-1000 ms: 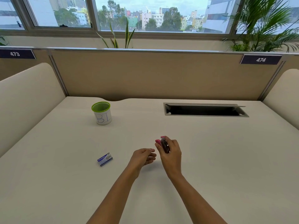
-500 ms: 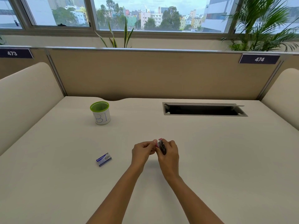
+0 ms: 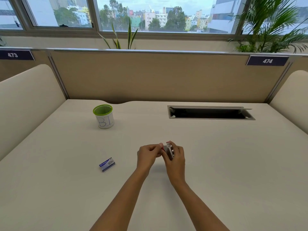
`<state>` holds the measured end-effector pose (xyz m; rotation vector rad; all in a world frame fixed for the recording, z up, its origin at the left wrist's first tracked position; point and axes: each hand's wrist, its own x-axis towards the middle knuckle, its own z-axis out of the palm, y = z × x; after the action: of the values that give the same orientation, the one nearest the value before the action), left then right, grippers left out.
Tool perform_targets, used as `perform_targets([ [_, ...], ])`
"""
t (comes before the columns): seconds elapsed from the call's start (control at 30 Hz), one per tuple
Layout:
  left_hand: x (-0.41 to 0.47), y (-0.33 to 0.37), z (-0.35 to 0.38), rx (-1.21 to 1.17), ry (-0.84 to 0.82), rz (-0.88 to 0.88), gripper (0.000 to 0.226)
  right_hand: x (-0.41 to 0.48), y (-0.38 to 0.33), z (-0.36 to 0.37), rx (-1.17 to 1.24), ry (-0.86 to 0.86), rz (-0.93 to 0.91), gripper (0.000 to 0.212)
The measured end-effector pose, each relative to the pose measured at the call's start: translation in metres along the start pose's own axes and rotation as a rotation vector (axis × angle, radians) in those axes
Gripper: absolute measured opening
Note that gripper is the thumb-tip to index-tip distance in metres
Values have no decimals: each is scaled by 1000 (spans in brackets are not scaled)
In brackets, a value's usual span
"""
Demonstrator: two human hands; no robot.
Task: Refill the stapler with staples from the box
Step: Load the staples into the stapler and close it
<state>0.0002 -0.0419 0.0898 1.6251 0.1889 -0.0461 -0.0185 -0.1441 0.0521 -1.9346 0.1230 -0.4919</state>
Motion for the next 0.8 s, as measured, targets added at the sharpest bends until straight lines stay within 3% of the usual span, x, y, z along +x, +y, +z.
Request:
perform_targets([
  [0.1,3,-3,0,-29,41,-41,19,1,3,0,-32,-38,1,49],
  [0.3,6,-7,-2,61,40,-20,24,3,9,1,-132,-11,-38,41],
  [0.6,14,-30,-12,472,121,181,28,27,23,1,-287,52,132,39],
  [0.8,15,-59,-22,789,66,276,37,40,30,4,-404,29,195,39],
])
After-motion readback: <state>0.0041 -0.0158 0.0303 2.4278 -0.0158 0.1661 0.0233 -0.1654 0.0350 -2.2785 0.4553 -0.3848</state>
